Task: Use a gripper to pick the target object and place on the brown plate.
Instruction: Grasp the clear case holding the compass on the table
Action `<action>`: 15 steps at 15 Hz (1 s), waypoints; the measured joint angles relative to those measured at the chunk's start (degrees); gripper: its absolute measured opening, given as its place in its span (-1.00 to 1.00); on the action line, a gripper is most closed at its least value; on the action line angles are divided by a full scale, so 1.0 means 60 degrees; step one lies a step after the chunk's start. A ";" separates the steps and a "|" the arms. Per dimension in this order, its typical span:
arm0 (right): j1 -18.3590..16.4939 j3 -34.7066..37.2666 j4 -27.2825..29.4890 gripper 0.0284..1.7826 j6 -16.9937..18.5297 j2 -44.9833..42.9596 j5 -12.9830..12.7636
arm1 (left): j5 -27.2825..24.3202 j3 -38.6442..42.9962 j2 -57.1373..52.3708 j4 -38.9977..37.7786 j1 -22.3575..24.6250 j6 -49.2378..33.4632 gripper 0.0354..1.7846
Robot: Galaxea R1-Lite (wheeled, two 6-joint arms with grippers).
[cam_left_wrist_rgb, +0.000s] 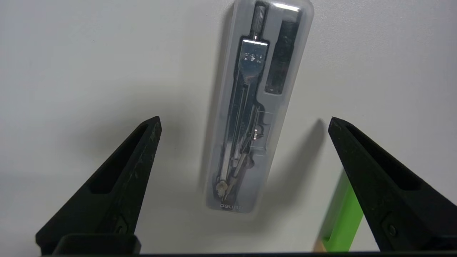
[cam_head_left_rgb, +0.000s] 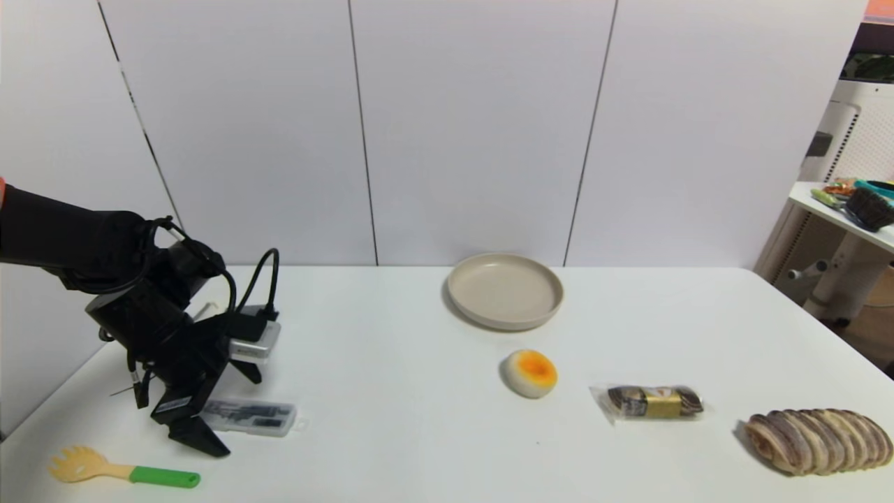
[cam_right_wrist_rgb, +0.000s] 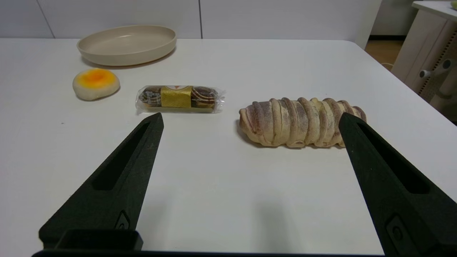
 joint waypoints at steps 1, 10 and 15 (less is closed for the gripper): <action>0.0000 0.0000 -0.0004 0.90 -0.0004 0.0000 -0.0004 | 0.0000 0.0018 0.0004 0.0000 0.0000 0.0004 0.89; 0.0000 0.0000 0.0000 0.90 0.0000 0.0000 0.0000 | 0.0000 0.0004 0.0303 -0.0012 -0.0014 0.0006 0.26; 0.0000 0.0000 0.0000 0.90 -0.0004 0.0000 -0.0004 | 0.0010 -0.0041 0.0376 0.0004 -0.0037 -0.0008 -0.36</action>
